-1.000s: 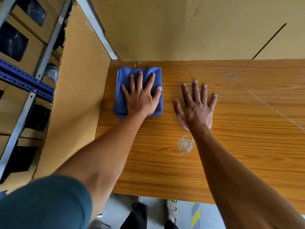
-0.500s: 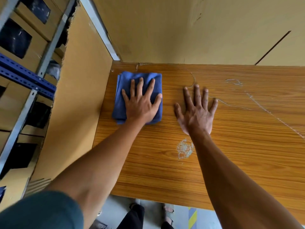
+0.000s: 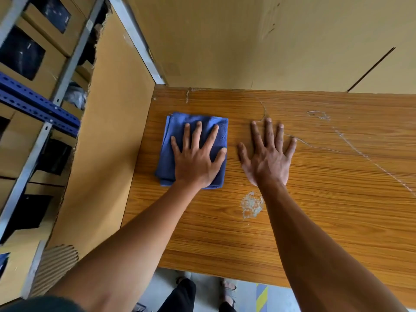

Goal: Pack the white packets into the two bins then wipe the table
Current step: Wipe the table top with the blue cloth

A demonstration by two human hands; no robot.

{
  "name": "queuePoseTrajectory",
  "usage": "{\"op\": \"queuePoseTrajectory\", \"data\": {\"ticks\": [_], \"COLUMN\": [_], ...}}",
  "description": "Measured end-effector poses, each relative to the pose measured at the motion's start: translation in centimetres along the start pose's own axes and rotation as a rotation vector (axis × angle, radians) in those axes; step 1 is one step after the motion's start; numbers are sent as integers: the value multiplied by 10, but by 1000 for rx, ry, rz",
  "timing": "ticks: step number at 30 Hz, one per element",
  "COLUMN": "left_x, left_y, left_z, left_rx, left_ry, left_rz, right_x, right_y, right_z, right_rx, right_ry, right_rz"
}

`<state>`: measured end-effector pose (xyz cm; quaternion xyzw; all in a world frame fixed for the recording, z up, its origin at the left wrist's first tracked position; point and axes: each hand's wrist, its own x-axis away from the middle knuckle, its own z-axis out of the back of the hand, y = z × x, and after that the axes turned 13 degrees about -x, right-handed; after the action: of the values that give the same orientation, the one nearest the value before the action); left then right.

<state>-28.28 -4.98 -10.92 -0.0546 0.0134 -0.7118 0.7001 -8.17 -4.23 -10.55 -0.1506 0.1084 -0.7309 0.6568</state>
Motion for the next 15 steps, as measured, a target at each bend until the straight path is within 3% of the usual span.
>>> {"op": "queuePoseTrajectory", "data": {"ticks": [7,15], "left_x": [-114,10], "left_y": [7,11], "left_z": [17,-2], "left_rx": [31,-17], "left_ry": [-96,26], "left_rz": [54,-33], "right_x": [0,0], "right_y": [0,1], "right_z": [-1,0], "right_rx": [-16,-40], "right_ry": [26,26], "right_rz": [5,6]}}
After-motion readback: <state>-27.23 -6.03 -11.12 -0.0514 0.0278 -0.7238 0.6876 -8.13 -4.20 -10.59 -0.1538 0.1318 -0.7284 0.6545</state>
